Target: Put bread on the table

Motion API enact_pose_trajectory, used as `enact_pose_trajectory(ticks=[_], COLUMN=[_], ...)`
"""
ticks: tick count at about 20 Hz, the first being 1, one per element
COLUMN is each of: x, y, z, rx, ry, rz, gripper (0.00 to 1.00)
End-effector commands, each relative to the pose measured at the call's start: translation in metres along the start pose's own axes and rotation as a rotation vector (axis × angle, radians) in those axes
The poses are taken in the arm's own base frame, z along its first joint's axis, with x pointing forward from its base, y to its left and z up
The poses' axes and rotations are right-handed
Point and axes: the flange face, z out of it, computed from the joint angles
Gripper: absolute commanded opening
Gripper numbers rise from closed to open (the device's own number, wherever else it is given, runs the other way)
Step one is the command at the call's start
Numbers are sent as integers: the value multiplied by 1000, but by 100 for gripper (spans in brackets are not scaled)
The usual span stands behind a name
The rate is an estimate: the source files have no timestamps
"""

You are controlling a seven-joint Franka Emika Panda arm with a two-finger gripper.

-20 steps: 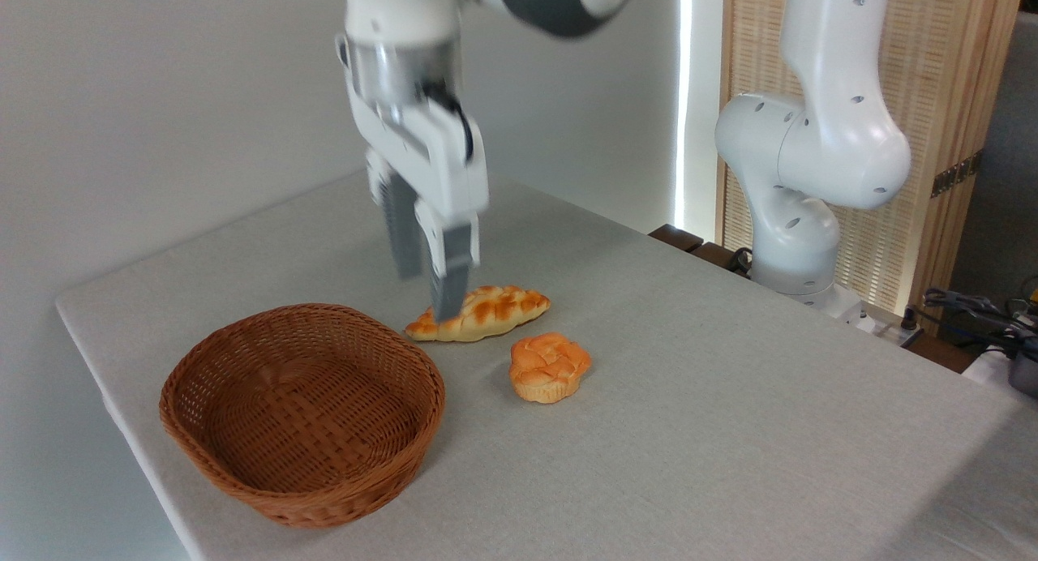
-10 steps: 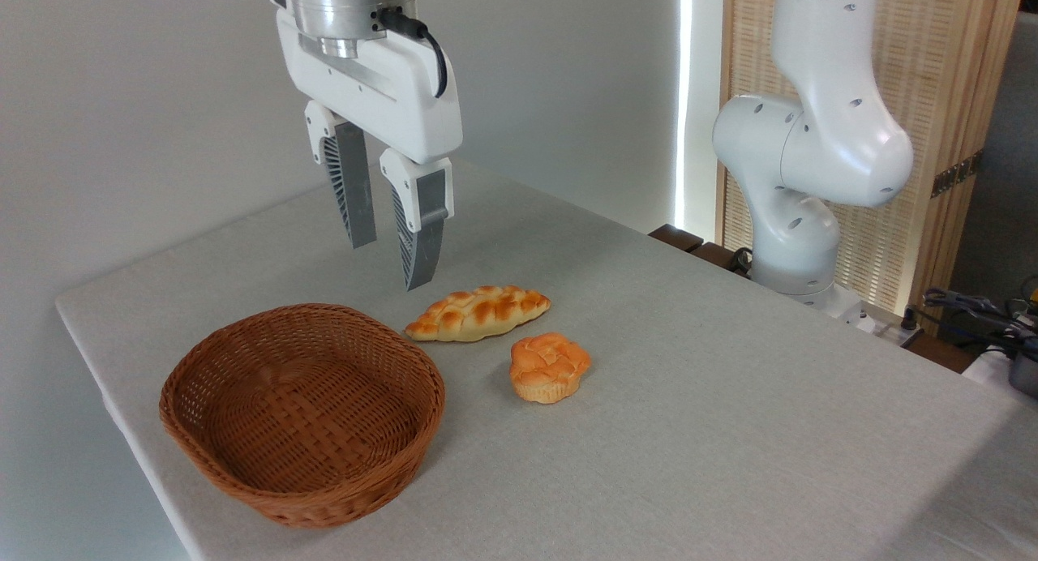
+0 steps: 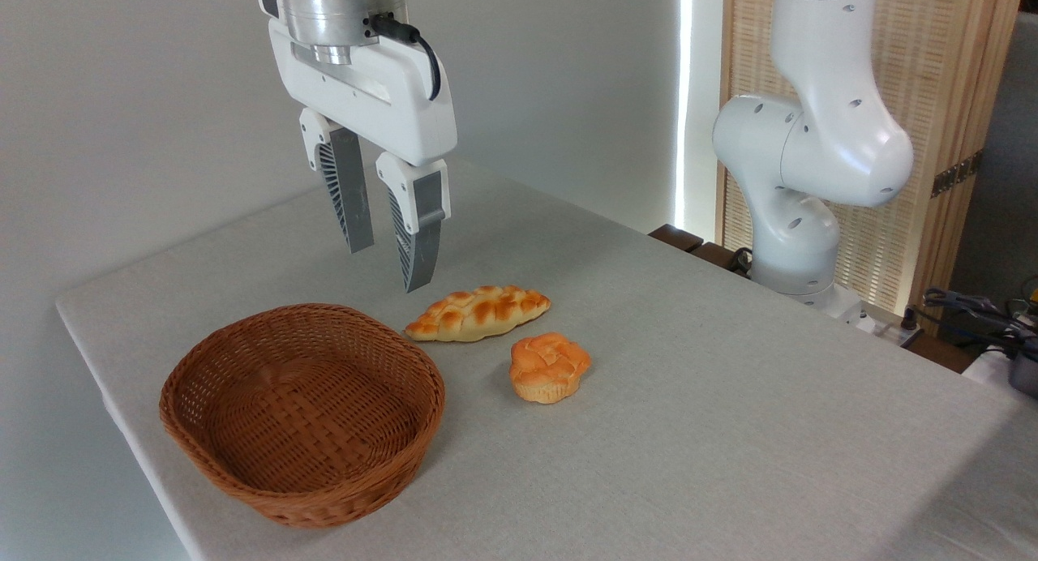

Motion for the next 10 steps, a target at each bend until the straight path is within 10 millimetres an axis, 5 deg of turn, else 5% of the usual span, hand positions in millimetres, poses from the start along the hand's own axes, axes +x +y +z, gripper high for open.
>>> enact_pose_trajectory(ticks=[1,10], x=[-5,-8], y=[-5,-11], z=[-7,-9], rx=[5,12], ry=[-16,-17], rz=[-23,-13], gripper=[100,100])
